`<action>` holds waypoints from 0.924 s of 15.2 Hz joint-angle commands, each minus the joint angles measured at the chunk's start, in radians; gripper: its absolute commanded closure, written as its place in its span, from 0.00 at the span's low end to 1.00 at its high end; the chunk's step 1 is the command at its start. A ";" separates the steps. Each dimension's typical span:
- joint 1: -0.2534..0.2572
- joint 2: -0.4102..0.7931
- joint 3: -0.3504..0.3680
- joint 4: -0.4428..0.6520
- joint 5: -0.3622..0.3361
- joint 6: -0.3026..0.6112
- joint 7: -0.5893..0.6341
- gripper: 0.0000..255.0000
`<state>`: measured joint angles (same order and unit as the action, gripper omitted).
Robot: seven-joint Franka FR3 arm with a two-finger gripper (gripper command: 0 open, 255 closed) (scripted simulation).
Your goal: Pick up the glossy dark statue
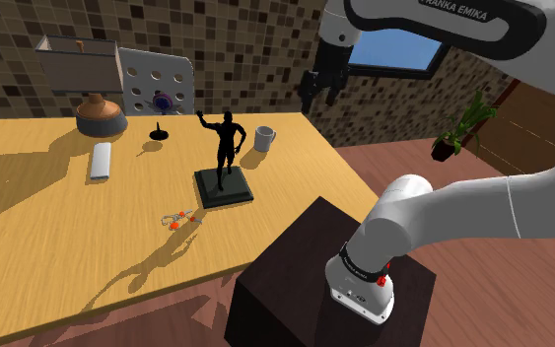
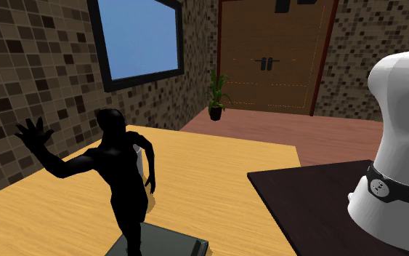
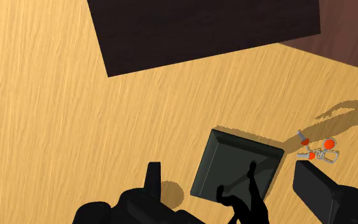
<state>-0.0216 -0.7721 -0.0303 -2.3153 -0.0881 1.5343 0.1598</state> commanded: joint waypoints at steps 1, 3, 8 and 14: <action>0.000 0.000 0.000 0.000 0.000 0.000 0.000 0.00; 0.009 0.071 0.004 0.020 -0.006 0.049 -0.011 0.00; 0.029 0.255 0.015 0.090 -0.022 0.156 -0.036 0.00; 0.049 0.480 0.034 0.213 -0.045 0.250 -0.061 0.00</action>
<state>0.0216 -0.3300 -0.0044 -2.1262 -0.1307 1.7723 0.0969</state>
